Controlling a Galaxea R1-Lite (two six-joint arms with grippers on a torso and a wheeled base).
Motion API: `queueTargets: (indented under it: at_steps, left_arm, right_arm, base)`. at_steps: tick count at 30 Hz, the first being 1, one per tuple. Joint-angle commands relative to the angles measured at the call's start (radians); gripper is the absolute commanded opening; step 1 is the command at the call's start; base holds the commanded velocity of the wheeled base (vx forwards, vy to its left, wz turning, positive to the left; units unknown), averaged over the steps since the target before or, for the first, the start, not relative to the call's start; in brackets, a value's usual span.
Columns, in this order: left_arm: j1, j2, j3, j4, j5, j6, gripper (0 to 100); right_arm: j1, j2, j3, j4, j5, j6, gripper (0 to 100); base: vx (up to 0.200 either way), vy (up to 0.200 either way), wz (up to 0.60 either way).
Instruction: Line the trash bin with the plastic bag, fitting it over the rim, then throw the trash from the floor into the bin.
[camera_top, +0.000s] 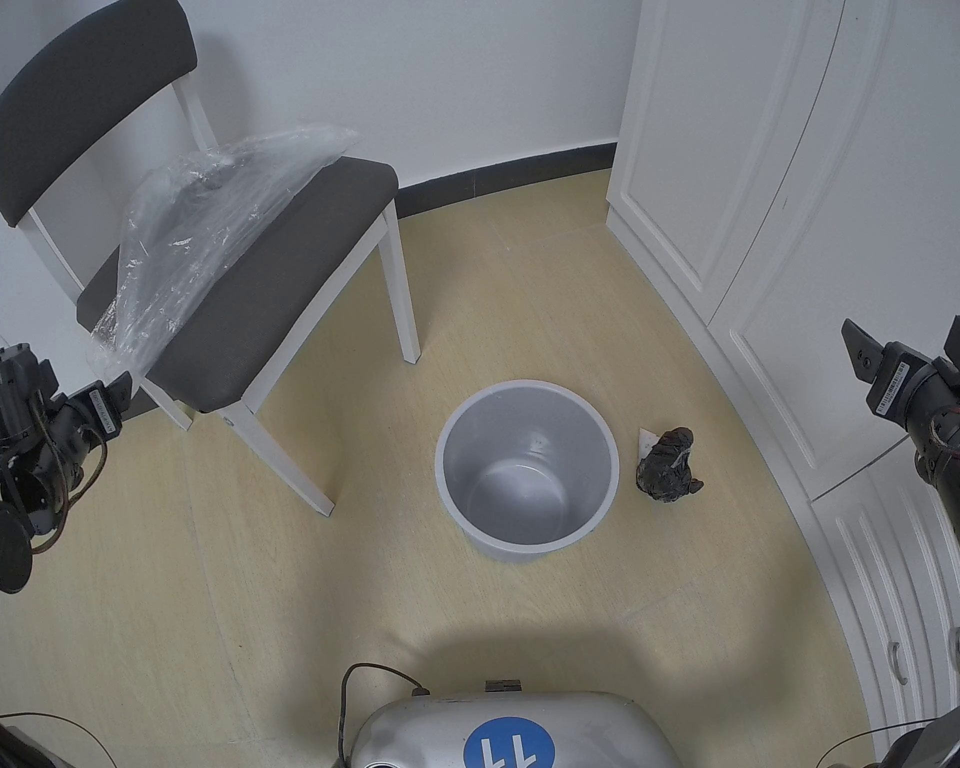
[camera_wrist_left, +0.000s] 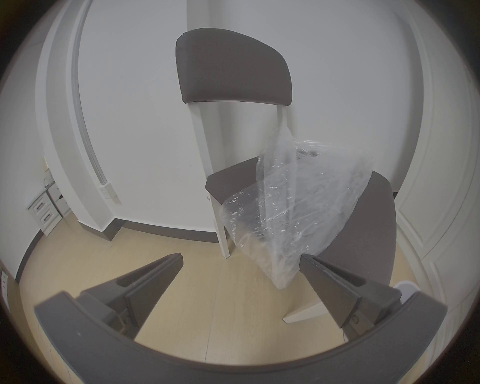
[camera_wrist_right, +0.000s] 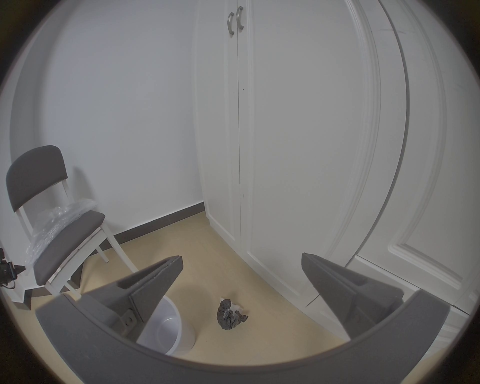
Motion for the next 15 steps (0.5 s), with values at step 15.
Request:
queueTargets:
  at_steps: [15]
  left_arm:
    - [0.075, -0.120, 0.094, 0.003, -0.229, 0.011, 100]
  right_arm:
    - [0.002, -0.003, 0.019, 0.005, 0.000, -0.006, 100]
  base:
    - [0.000, 0.000, 0.00]
